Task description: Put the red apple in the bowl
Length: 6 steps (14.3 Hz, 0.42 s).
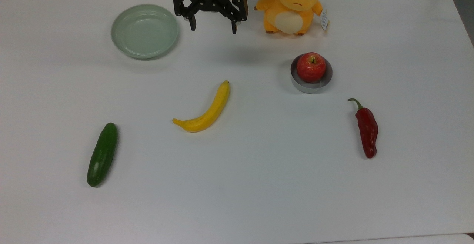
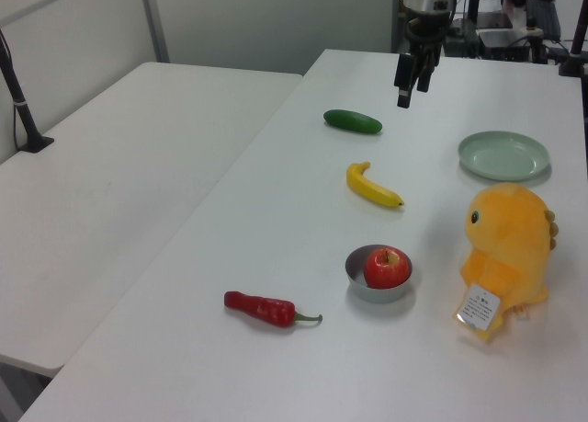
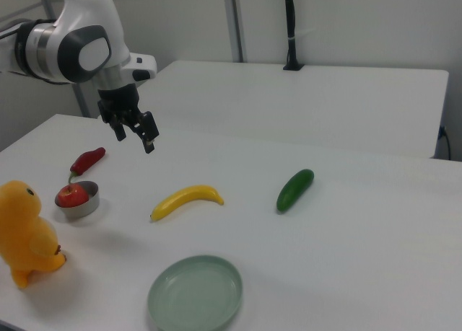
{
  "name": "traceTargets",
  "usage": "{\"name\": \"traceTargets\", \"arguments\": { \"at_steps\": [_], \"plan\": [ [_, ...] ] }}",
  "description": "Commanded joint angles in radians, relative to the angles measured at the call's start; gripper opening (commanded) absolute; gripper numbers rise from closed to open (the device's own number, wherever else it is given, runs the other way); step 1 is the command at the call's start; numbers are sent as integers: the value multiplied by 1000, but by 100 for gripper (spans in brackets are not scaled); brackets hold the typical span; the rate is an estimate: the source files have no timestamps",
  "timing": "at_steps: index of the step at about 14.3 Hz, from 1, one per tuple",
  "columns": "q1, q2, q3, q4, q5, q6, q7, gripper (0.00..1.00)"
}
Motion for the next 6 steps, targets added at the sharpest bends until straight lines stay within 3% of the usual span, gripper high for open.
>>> {"name": "traceTargets", "arguments": {
  "at_steps": [1, 6],
  "plan": [
    [6, -34, 2, -46, 14, -12, -39, 100],
    [6, -36, 2, -43, 14, -12, -51, 100]
  ]
}}
